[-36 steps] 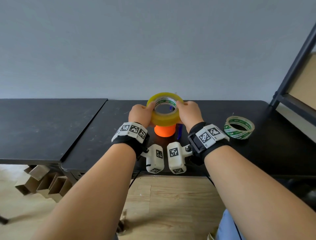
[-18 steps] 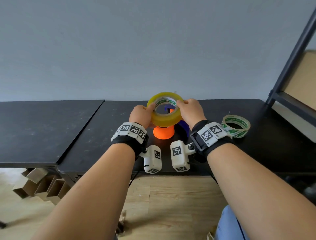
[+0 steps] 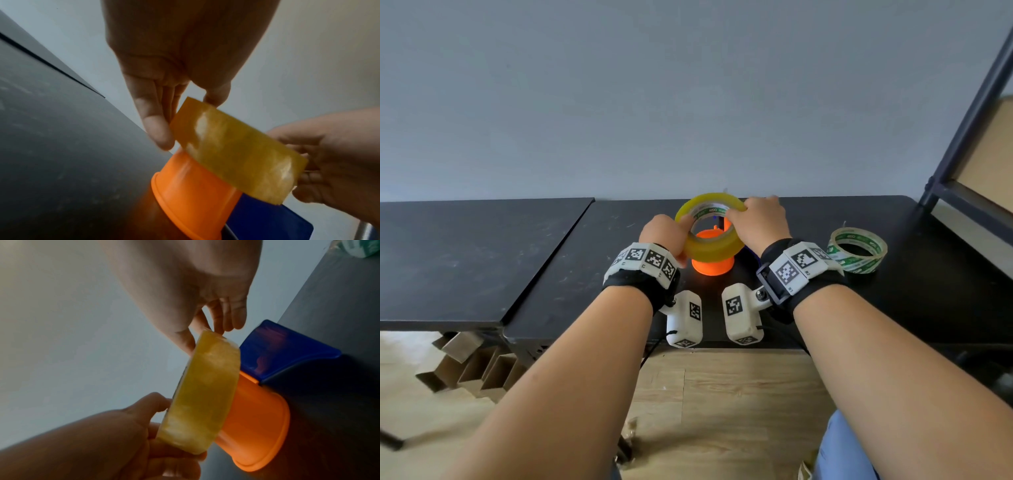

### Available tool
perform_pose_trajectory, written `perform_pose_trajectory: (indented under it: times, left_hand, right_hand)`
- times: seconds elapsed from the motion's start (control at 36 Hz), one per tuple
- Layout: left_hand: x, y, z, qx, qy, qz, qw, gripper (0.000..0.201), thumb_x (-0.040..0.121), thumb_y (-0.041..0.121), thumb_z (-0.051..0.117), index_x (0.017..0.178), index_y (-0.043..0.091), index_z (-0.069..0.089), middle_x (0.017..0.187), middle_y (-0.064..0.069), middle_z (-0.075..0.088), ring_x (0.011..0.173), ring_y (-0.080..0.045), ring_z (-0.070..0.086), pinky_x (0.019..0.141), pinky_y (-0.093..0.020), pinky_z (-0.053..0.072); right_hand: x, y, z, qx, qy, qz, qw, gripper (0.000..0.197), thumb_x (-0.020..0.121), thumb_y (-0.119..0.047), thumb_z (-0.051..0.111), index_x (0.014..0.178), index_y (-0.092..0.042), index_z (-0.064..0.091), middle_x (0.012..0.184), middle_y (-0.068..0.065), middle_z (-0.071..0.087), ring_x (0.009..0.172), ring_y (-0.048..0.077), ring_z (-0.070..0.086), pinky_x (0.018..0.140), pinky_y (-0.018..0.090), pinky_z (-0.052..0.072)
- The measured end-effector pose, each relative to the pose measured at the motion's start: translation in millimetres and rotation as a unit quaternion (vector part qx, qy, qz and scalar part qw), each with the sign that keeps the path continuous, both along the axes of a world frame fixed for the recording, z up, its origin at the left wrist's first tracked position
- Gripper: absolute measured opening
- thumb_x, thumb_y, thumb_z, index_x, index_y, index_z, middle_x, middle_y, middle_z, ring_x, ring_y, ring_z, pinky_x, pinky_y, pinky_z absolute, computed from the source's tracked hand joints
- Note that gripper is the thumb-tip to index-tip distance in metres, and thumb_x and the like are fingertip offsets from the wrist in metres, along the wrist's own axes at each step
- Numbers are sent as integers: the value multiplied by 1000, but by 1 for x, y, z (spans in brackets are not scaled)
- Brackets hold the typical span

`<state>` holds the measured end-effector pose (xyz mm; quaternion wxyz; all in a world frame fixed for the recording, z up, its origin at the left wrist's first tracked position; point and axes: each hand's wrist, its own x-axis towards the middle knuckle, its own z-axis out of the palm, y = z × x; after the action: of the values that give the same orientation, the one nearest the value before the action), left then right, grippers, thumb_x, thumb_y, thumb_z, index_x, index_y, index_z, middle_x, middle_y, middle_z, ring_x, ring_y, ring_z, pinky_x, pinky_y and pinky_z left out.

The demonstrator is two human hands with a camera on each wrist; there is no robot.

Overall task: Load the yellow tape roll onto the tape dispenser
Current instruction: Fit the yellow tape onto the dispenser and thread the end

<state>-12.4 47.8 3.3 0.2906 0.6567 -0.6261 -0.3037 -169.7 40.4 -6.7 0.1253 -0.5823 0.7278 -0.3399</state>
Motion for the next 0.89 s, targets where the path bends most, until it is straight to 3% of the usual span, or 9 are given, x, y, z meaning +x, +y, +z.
perform_pose_trajectory:
  times: [0.08,0.17,0.22,0.33,0.47,0.58,0.67,0.75,0.89]
  left_hand:
    - [-3,9,8,60,-33,16,998,17,94,14,48,91,1,59,91,-17,73,87,-32,72,87,-42,57]
    - [-4,12,15,59,-99,-8,993,21,92,5,44,107,3,59,88,-15,70,82,-29,70,84,-36,56]
    - [-4,7,10,44,-125,-14,991,25,94,15,45,107,2,62,81,-13,69,77,-29,68,81,-37,57]
    - [-7,1,2,1,-130,-21,991,46,98,38,42,102,-1,67,104,-19,71,97,-36,69,88,-47,55]
    - [-7,-1,-5,16,-179,-38,983,44,98,36,41,102,1,67,106,-17,71,98,-33,69,89,-45,56]
    - [-5,-3,-11,21,-220,-44,974,40,97,40,43,95,7,66,89,-12,67,78,-27,62,83,-41,57]
    - [-4,-6,-10,48,-261,-36,964,35,96,41,43,87,11,58,74,-4,58,64,-21,56,61,-33,50]
    - [-2,-8,-9,49,-241,-8,969,48,94,54,44,72,11,51,69,-4,54,70,-24,58,64,-31,44]
    - [-2,-12,-12,69,-205,-20,976,52,94,53,46,97,4,64,80,-8,63,79,-28,61,70,-33,47]
  right_hand:
    - [2,-2,-2,22,18,-7,1000,28,94,-35,47,84,-10,55,98,18,54,93,29,49,74,32,31]
    - [1,-6,-4,28,22,0,999,25,92,-30,49,77,-10,51,87,14,49,81,27,45,69,33,32]
    - [-2,-7,-5,25,28,-4,999,33,92,-28,53,64,-13,43,78,12,47,75,26,44,59,30,30]
    - [-3,-2,-4,22,42,-16,999,31,90,-26,61,66,-13,46,60,1,42,68,27,48,48,28,24]
    - [1,-3,-14,15,77,-16,997,17,87,-22,60,86,-6,67,93,15,68,88,33,63,67,32,36]
    - [2,0,-19,6,112,-36,993,22,91,-16,55,101,-3,70,113,16,60,106,35,57,76,33,38]
    - [2,3,-18,-12,113,-40,993,26,94,-12,51,111,-5,70,118,15,56,112,34,54,86,35,45]
    - [1,7,-14,-23,93,-42,994,27,94,-11,52,117,-6,66,122,16,54,116,34,51,92,38,45]
    - [-6,11,-10,9,85,-65,994,35,93,-23,56,126,-10,57,129,15,52,121,34,48,98,43,42]
